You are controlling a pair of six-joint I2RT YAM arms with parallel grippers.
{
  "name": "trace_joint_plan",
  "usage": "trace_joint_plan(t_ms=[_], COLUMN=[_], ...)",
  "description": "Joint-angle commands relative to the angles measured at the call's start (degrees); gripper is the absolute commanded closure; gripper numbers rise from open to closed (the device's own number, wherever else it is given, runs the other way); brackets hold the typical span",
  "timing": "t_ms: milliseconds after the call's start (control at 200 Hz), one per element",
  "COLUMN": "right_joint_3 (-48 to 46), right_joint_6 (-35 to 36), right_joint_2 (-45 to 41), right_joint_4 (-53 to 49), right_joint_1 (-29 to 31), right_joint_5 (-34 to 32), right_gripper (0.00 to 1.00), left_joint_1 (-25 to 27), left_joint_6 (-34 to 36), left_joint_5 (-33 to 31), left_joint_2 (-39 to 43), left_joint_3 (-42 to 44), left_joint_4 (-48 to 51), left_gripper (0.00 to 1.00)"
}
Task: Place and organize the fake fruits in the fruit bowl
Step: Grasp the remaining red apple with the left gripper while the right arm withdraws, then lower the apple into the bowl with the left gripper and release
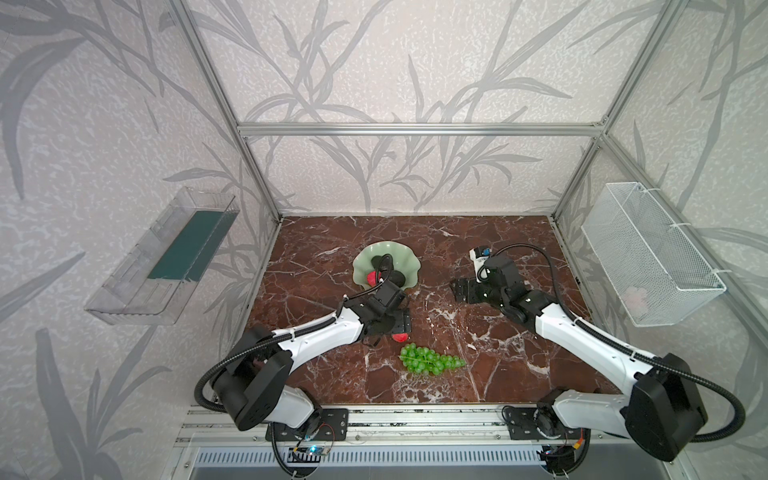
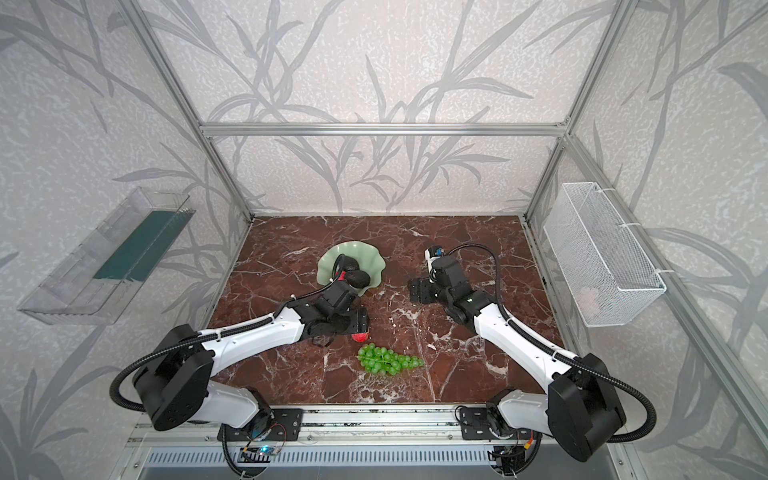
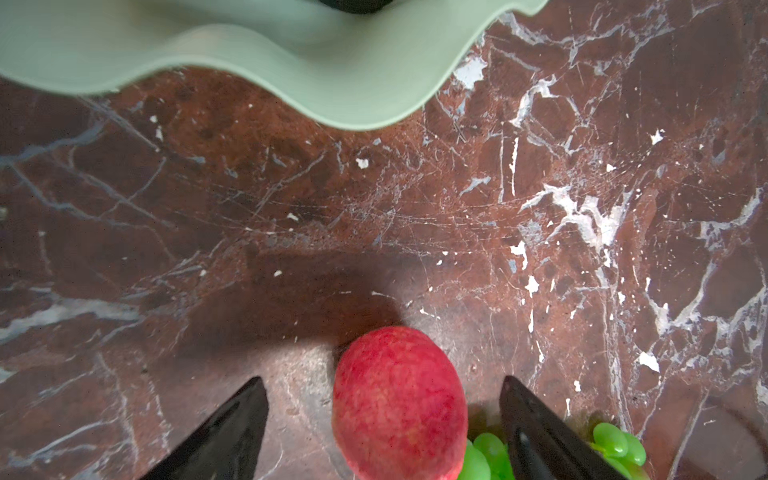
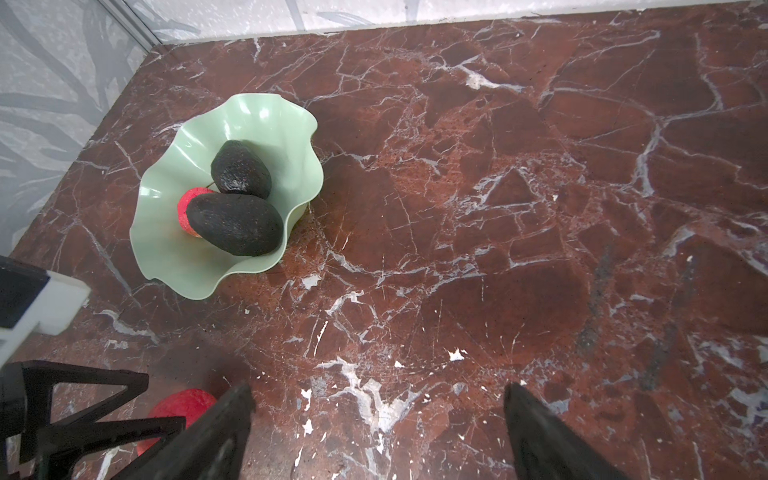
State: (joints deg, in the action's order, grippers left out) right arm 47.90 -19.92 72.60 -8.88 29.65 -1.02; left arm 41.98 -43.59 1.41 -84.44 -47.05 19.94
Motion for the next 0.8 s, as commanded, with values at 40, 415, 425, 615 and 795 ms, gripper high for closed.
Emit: trace_joint_plan(t_ms=[40,415,425,615,795], right_joint_3=[-0.95,-1.24,-1.23,-0.97,-0.96], right_joint_6=[-0.11,-0.62,-0.62,-0.65,-0.76], right_joint_2=[-1.41,-0.53,-0.46,-0.53,-0.44], right_joint_4=[1.33,2.35,2.35,2.16,1.71], right_joint_1=[-0.56,-1.08,-1.08,-1.10,-1.08], right_joint_5=[0.14,0.91,0.90,0.92,0.97], right_gripper=[0.06,0.06,0.06,0.06,0.06], left_joint_1=[0.67,0.66,0.65,-0.16,-6.82], left_joint_6=[-0.52,0.88,1.06,5.49,11.68], left_joint_5=[-0.22,-1.76,-1.96,-8.36,-6.67], left_joint_2=[-1.76,2.17,2.37,6.31,3.98], left_joint_3=[-1.88,-2.79,-3.12,-9.41,-17.11], left_joint_4=[1.83,7.17,7.44,10.79,8.72], left_gripper=[0.18,0.44,0.44,0.44,0.44])
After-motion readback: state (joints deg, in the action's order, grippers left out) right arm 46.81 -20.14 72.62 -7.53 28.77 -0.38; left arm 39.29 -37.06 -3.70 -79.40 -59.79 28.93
